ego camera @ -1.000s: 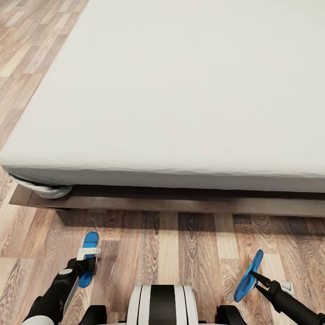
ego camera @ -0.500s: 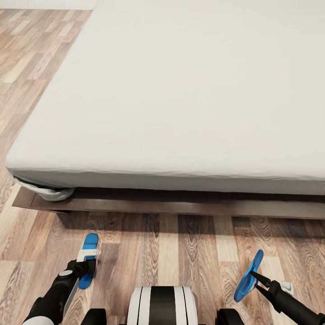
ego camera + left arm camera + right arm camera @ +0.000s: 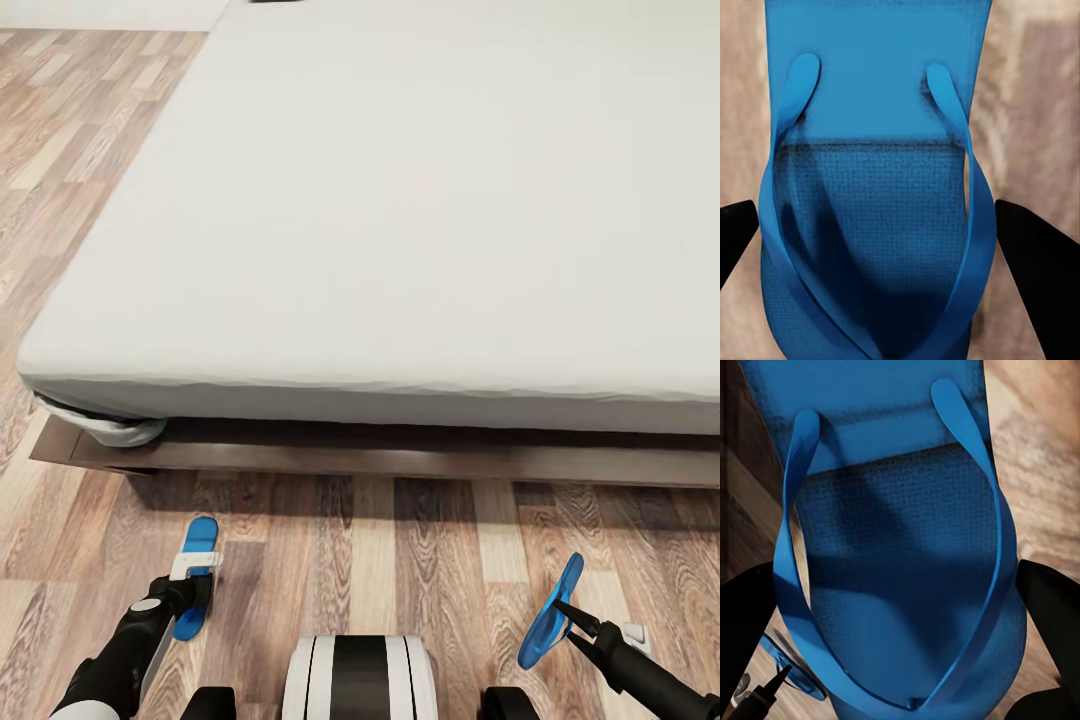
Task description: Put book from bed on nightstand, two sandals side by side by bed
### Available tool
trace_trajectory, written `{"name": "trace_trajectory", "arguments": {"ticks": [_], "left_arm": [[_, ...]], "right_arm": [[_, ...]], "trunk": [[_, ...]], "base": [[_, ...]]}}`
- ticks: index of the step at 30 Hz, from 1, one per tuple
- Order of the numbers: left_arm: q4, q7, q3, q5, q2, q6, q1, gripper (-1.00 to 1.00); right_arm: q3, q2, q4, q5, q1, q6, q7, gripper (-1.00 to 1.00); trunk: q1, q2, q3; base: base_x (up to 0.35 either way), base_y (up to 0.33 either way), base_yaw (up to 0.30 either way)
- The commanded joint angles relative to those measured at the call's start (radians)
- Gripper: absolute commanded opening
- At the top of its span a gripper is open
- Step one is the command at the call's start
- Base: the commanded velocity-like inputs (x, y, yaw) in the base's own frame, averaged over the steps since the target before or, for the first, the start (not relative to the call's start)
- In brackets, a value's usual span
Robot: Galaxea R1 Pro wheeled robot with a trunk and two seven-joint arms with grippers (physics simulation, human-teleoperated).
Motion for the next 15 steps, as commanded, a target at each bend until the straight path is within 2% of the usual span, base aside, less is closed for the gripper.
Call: {"name": "trace_trajectory", "arguments": {"ticks": [1,5,15], "left_arm": [[-0.002,-0.009,0.005,-0.011,-0.001,0.004,0.0,-1.0],[-0.002,-0.009,0.005,-0.011,0.0,0.004,0.0,-1.0],[-0.002,-0.009,0.005,-0.011,-0.002,0.004,0.0,-1.0]], "right_arm": [[-0.002,0.0,0.0,-0.003,-0.001,0.006,0.002,-1.0],[-0.002,0.0,0.0,-0.003,-0.001,0.006,0.002,-1.0],[-0.002,0.0,0.0,-0.003,-0.001,0.006,0.002,-1.0]], "trunk": [[0.0,0.0,-0.001],[0.002,-0.001,-0.016],[0.002,-0.001,-0.016]], "base": [[0.0,0.0,0.0],[0.0,0.0,0.0],[0.0,0.0,0.0]]}}
